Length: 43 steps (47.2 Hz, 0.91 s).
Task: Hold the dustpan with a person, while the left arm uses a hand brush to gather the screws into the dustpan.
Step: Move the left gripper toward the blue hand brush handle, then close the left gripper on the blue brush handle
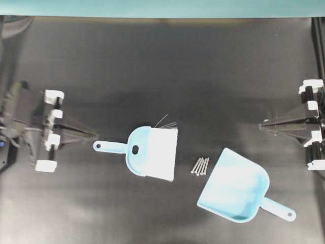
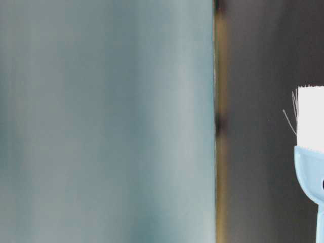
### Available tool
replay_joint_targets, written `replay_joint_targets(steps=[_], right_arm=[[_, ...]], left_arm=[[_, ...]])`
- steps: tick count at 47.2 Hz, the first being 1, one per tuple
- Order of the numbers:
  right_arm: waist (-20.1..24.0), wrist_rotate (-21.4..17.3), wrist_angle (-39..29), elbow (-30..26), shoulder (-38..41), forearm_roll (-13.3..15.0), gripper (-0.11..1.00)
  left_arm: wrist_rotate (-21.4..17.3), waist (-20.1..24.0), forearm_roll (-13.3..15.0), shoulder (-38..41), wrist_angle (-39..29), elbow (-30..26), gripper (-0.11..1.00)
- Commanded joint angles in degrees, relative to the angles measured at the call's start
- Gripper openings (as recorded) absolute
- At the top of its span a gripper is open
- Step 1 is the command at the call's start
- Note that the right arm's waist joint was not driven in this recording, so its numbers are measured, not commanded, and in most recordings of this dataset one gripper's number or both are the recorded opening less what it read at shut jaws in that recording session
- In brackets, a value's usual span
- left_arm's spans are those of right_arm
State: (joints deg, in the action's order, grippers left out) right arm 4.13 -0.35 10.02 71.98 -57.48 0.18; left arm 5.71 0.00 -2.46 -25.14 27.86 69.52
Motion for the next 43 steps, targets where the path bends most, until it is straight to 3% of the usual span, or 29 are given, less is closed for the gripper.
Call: replay_joint_targets(steps=[1, 4, 7, 16, 20, 33, 43], right_arm=[[0.0, 0.26, 0.26, -0.18, -0.44, -0.18, -0.01], [0.0, 0.26, 0.26, -0.09, -0.97, -0.18, -0.01], [0.0, 0.26, 0.26, 0.09, -1.58, -0.18, -0.01], [0.0, 0.26, 0.26, 0.79, -2.72, -0.18, -0.01], [0.0, 0.26, 0.26, 0.97, -2.9, -0.18, -0.01], [0.0, 0.18, 0.18, 1.58, -2.9, -0.26, -0.01], [0.0, 0.09, 0.09, 1.93, -2.99, -0.26, -0.01]], left_arm=[[-0.7, 0.7, -0.18, 4.75, 4.83, 0.35, 0.0], [-1.14, 0.79, -0.18, 8.0, 8.53, 1.14, 0.03], [-1.32, 0.88, -0.18, 10.81, 12.04, 1.85, 0.13], [-1.32, 0.88, -0.18, 20.21, 18.02, 2.55, 0.66], [-1.67, 0.88, -0.18, 25.14, 18.81, 1.14, 0.84], [-4.13, 1.41, -0.18, 36.74, 18.63, -4.92, 0.81], [-4.31, 1.49, -0.18, 38.85, 17.84, -6.5, 0.81]])
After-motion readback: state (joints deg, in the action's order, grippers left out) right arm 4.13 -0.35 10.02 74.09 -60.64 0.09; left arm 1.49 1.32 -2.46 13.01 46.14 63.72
